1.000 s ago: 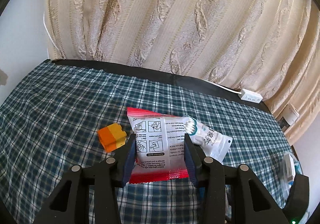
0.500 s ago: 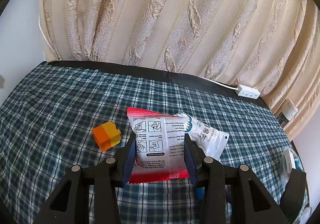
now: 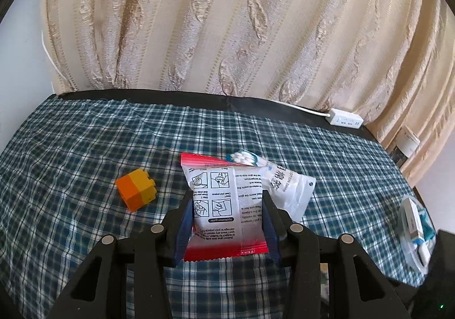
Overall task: Organize objects
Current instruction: 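Carry the cracker packet toward the clear bowl with the right tool while the left tool holds the red packet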
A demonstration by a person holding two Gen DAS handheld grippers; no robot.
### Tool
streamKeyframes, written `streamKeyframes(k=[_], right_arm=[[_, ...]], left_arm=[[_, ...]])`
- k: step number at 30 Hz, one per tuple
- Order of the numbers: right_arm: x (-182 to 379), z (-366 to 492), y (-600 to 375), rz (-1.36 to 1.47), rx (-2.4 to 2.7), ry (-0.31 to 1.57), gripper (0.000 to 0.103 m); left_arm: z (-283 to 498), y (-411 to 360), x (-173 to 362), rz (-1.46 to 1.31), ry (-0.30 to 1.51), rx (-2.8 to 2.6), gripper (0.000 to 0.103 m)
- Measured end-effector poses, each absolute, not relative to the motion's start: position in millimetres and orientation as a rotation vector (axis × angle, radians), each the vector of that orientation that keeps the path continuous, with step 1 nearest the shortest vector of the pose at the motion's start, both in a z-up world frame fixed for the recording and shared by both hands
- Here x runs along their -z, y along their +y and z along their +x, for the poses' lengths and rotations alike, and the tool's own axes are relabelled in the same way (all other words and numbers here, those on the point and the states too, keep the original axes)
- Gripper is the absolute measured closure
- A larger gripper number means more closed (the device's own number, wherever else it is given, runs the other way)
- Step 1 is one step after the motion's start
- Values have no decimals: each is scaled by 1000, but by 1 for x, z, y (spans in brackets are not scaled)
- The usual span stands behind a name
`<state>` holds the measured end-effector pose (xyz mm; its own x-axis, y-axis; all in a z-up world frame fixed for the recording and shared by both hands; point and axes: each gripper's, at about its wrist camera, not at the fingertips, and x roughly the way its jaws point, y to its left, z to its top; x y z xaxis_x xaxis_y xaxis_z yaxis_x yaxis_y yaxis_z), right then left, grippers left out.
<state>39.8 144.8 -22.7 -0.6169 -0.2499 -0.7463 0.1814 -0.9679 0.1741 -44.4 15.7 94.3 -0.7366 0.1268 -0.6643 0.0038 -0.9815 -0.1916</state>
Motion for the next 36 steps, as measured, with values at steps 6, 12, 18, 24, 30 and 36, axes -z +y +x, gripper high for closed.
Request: streamKeyframes(k=[6,12,18,24,30,36], right_arm=[[11,58,171,1201,2684,-183,61],[2,80,206,1181,2760,-259,61],[-16,101,250,1123,2862,-341,61],[-32,124,294,1072,2975,-422,61],[-38,145,336,1048,3079,-498,61],[-41,167,390,1012,3197,-632,61]], left_arm=[[-42,31,-89,-1116,-215,-2835,57],[-39,49,-83,-1113,-163,-2787,57],[-34,68,-75,-1113,-100,-2729,57],[-33,80,-66,-1147,-95,-2674,57],[-26,93,-68,-1155,-80,-2645,57],[-18,115,-70,-1147,-63,-2584,57]])
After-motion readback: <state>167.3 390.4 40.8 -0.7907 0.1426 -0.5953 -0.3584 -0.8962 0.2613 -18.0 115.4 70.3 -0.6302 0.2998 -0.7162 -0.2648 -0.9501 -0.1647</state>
